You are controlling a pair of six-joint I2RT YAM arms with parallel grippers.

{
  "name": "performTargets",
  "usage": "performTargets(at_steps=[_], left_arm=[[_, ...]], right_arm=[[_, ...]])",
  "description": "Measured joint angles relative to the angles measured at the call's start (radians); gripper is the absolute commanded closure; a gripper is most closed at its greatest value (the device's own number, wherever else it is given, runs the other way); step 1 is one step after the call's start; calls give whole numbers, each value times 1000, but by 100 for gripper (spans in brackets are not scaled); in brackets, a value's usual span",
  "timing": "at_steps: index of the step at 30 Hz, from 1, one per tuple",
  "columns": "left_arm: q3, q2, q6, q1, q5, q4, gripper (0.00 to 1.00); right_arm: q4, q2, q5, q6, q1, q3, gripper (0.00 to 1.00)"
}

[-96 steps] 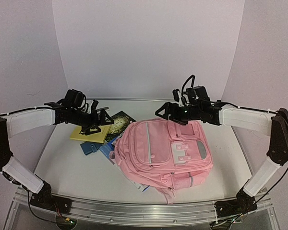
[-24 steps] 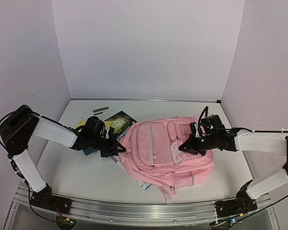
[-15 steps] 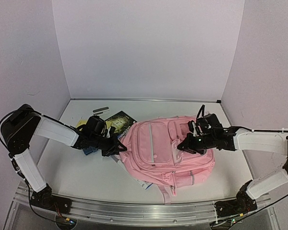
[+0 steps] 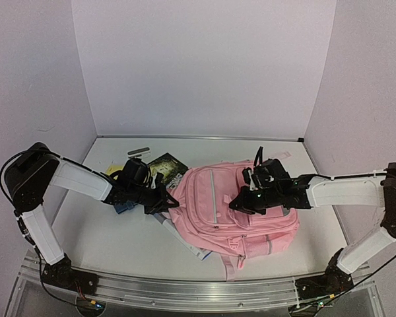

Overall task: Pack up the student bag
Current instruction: Adjust the student bag at the center of the board.

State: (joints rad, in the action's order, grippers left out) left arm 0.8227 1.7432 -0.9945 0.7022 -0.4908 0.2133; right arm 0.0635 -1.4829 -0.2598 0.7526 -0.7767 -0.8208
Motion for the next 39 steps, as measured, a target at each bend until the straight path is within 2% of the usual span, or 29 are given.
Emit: performTargets(at_steps=[5, 7, 10, 15, 20, 25, 29, 33, 39], left_arm=[[9, -6, 22, 4, 19, -33, 74], [18, -21, 47, 8, 37, -69, 64], [34, -74, 85, 12, 82, -158, 51], [54, -215, 152, -24, 141, -291, 39], [30, -365, 205, -197, 174, -391, 21], [21, -434, 290, -317, 280, -534, 17], [21, -364, 376, -377, 308, -607, 18], [21, -269, 431, -438, 322, -644, 25], [21, -201, 514, -453, 333, -635, 33]], right_arm=[[-18, -19, 5, 19, -15, -17, 63], [-33, -20, -1, 28, -23, -30, 57], [-56, -16, -11, 27, -27, -54, 43], [-60, 46, -6, 23, -31, -76, 26], [-35, 140, 61, 5, -31, -113, 18], [-21, 197, 126, -11, -31, -122, 17], [4, 198, 150, -16, -31, -122, 17], [11, 199, 154, -16, -31, -121, 17], [15, 220, 160, -15, -31, -88, 17]])
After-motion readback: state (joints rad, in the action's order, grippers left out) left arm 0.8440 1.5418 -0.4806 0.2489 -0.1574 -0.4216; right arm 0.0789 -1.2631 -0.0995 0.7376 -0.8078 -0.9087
